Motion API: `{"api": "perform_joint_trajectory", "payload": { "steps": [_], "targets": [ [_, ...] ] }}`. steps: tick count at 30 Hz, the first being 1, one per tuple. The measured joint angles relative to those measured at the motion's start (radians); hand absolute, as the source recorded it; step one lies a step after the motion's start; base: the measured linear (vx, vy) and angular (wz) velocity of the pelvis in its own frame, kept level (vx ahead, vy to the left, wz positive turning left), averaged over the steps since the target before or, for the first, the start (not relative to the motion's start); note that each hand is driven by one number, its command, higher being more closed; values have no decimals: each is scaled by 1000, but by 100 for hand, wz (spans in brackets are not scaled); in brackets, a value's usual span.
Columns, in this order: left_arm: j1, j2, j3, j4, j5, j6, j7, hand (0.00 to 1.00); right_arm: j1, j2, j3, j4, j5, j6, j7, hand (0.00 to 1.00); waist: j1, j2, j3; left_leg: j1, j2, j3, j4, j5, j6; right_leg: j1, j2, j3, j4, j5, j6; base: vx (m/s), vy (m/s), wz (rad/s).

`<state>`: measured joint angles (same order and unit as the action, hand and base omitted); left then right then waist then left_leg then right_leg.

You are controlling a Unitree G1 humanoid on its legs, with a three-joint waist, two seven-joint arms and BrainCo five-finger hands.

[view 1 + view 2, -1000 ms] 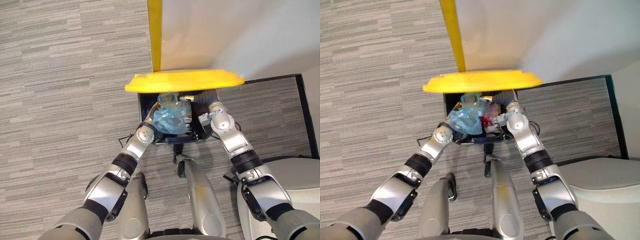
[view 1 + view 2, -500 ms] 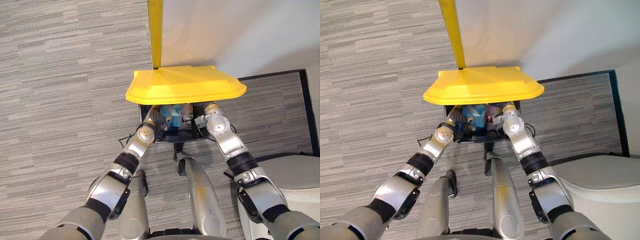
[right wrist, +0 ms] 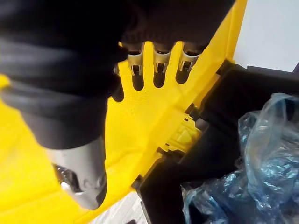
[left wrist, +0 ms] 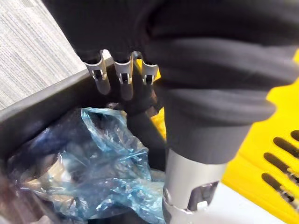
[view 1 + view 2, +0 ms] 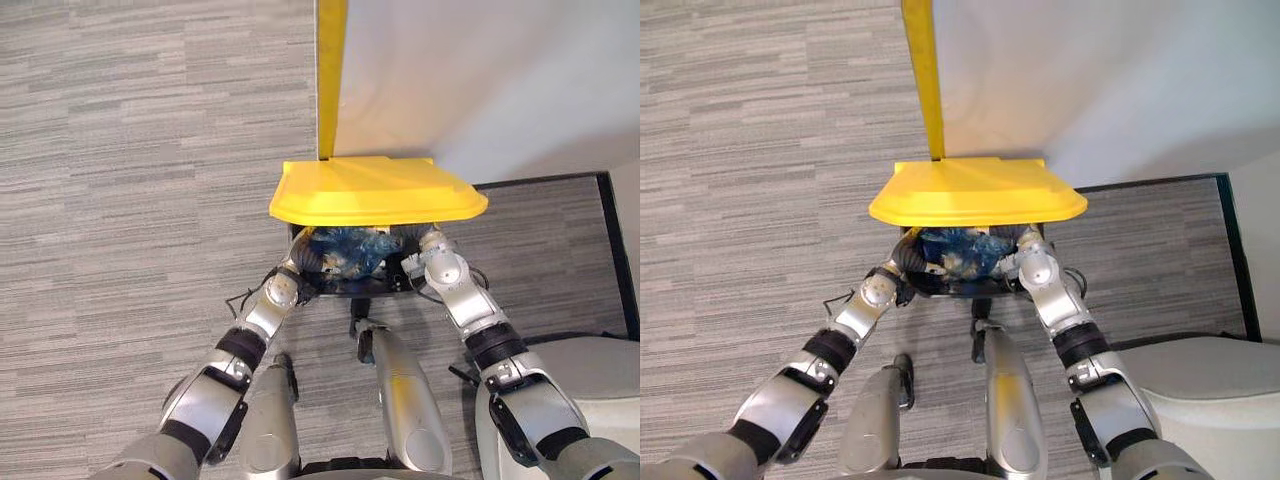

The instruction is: Gather rubbish on tea table into small bin, then transfer packed bag to large trash can.

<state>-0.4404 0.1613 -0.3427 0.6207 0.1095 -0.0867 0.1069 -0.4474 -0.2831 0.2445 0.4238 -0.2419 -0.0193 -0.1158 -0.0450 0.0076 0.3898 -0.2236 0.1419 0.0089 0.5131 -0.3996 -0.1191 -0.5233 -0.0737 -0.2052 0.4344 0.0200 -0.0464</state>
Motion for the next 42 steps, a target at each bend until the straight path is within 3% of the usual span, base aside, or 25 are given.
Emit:
{"api": "perform_joint_trajectory", "payload": {
  "steps": [4, 9, 13, 16, 23, 26, 27, 28, 29, 30, 32, 34, 35, 39, 42],
  "targets": [
    [211, 11, 52, -117, -58, -26, -25, 0, 140, 17, -17, -3, -26, 0, 34, 0, 6, 22, -66, 92, -3, -10, -68, 20, 0, 75, -10, -17, -4, -24, 12, 53, -18, 14],
    [425, 9, 164, -148, -139, -35, -65, 0, 283, 50, -51, -5, -50, -2, 77, 0, 9, 24, -126, 172, -4, -34, -136, 41, 1, 154, -15, -43, -33, -31, 21, 15, -20, 17],
    [543, 6, 292, -96, -159, -35, -84, 0, 367, 72, -117, -3, -72, -3, 104, 0, 35, 20, -168, 238, -5, -37, -174, 61, 3, 209, -19, -49, -39, -36, 28, 13, -10, 6],
    [578, 6, 377, 18, -158, -34, -81, 0, 369, 83, -130, 54, -74, -11, 116, 0, 36, 5, -185, 275, -22, -38, -191, 75, 5, 239, -33, -48, -37, -40, 33, -38, 11, 5],
    [633, -3, 435, 213, -159, -29, -79, 0, 419, 139, -129, 217, -74, -15, 119, 0, 60, -41, -199, 317, -54, -11, -193, 85, 15, 258, -48, -10, -35, -32, 56, -107, 9, -13],
    [636, -6, 438, 251, -159, -29, -80, 0, 475, 137, -132, 284, -70, -20, 118, 0, 56, -64, -189, 303, -74, -1, -159, 95, 33, 256, -56, 16, -57, 32, 112, -170, 40, -19],
    [638, -21, 462, 260, -160, -30, -80, 0, 480, 138, -151, 316, -61, -19, 118, 0, 60, -22, -190, 285, -41, 28, -178, 118, 54, 247, -37, 39, -73, 65, 151, -292, 43, -30],
    [633, -34, 487, 267, -162, -32, -74, 0, 497, 149, -171, 339, -53, -19, 117, 0, 52, -38, -184, 277, -43, 32, -189, 141, 55, 200, -61, 48, 198, -44, 101, -298, 29, -23],
    [632, -33, 492, 270, -163, -32, -71, 0, 520, 155, -183, 342, -46, -18, 116, 0, 48, -44, -181, 277, -45, 31, -197, 151, 56, 201, -74, 50, 304, -88, 93, -243, 13, -12],
    [627, -33, 498, 270, -168, -31, -62, 0, 548, 170, -222, 339, -26, -22, 112, 0, 54, -56, -185, 275, -45, 33, -208, 161, 54, 207, -89, 64, 426, -126, 101, -173, -40, -13],
    [635, -36, 511, 270, -170, -28, -60, 0, 591, 184, -266, 353, 6, -21, 96, 0, 62, -86, -204, 237, -44, 36, -241, 204, 34, 279, -128, 105, 523, -168, 116, -181, -118, -12],
    [626, -36, 518, 268, -179, -27, -57, 0, 608, 198, -291, 365, 31, -20, 92, 0, 62, -107, -216, 213, -43, 42, -250, 233, 16, 331, -131, 94, 415, -243, 149, -114, -209, -10],
    [625, -51, 545, 270, -179, -25, -57, 0, 613, 200, -321, 372, 55, -19, 86, 0, 66, -81, -231, 203, -32, 66, -305, 286, 13, 361, -98, 79, 279, -288, 141, -110, -211, -25],
    [608, -93, 533, 274, -180, -29, -55, 0, 585, 173, -358, 435, 85, -20, 61, 0, 79, -25, -246, 186, -2, 117, -422, 366, 9, 405, -34, 85, -7, -305, 86, -145, -114, -41],
    [611, -100, 509, 274, -186, -34, -56, 0, 617, 168, -371, 436, 86, -17, 55, 0, 76, -20, -257, 206, -5, 101, -464, 383, 6, 419, -30, 72, -28, -295, 90, -140, -4, 0]
  ]
}}
